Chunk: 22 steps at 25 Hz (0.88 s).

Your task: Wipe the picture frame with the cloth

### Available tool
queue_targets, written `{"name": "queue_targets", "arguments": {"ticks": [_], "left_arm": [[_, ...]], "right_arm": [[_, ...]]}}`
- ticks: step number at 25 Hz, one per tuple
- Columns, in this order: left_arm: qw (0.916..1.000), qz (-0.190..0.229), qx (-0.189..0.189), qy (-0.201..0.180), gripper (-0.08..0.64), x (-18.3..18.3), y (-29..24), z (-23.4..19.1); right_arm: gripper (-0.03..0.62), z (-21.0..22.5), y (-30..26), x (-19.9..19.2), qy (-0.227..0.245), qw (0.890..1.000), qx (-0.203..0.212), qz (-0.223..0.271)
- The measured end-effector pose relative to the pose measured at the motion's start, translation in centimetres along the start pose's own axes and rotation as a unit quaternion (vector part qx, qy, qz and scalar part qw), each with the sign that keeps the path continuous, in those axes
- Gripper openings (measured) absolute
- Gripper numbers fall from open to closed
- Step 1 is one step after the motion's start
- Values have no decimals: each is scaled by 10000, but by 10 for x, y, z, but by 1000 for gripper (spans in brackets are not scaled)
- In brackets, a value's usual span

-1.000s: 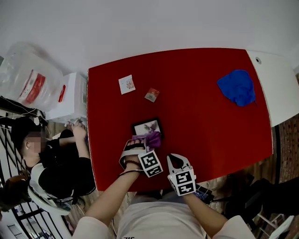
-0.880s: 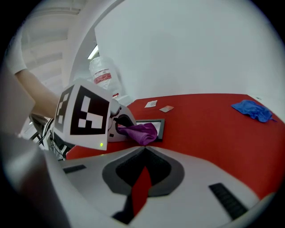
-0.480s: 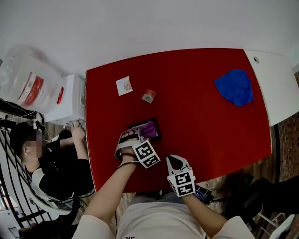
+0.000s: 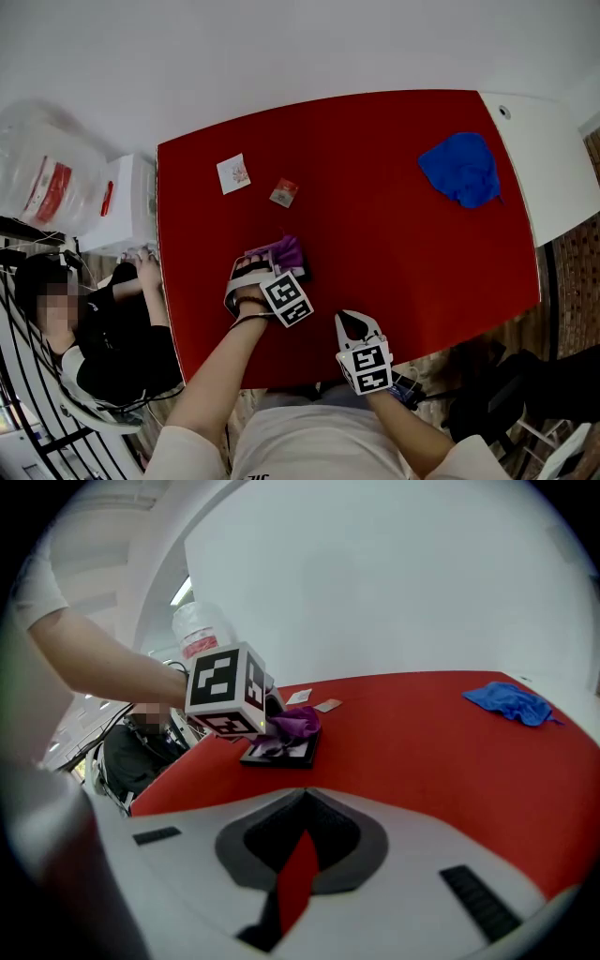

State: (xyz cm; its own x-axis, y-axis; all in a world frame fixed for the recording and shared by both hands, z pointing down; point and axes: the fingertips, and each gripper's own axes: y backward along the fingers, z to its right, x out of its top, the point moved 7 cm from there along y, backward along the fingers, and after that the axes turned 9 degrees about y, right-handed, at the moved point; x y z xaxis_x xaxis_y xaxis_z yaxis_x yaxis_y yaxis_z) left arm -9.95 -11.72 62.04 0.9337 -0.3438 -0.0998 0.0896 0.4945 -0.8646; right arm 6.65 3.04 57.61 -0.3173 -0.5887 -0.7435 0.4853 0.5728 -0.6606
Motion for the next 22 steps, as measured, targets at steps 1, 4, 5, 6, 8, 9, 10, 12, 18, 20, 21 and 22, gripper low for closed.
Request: {"name": "queue_targets", "arguments": {"ticks": [1,4,5,6,8,9,10,12,18,20,21,22], "left_arm": [[10000,7,-16,-13,61,0,2,4],[9999,79,-141,-58,61,1,13,22],[9997,112,-213,-56,61,1,18,30],[9995,146,-291,-38,61,0,23,38],[9990,208,-393,-17,61,-1,32,53],[9989,233,-403,-45,61,-2,37,59],[9989,250,-397,-91,61,-2,41,64],[9987,278,-394,-175,61,-3,47,72],[9989,365,-302,-64,61,-3,51,66],[9991,384,-156,49,61,1,46,45],[9993,369,-74,79,61,4,42,33],[9994,343,4,92,61,7,38,21]], "right_arm": [[5,0,-1,1,7,10000,14,7],[3,-3,-5,2,30,10000,72,30],[3,-4,-6,3,38,9999,90,40],[3,-6,-7,3,45,9999,109,49],[3,-10,-9,4,61,9999,147,59],[3,-11,-9,5,70,9998,165,61],[5,-12,-10,5,79,9998,182,65],[4,-15,-10,5,90,9997,209,68],[3,-16,-9,2,74,9997,212,36],[4,-13,-7,1,55,9998,188,36],[5,-12,-6,0,39,9998,171,32],[4,-10,-5,-2,19,9999,152,26]]}}
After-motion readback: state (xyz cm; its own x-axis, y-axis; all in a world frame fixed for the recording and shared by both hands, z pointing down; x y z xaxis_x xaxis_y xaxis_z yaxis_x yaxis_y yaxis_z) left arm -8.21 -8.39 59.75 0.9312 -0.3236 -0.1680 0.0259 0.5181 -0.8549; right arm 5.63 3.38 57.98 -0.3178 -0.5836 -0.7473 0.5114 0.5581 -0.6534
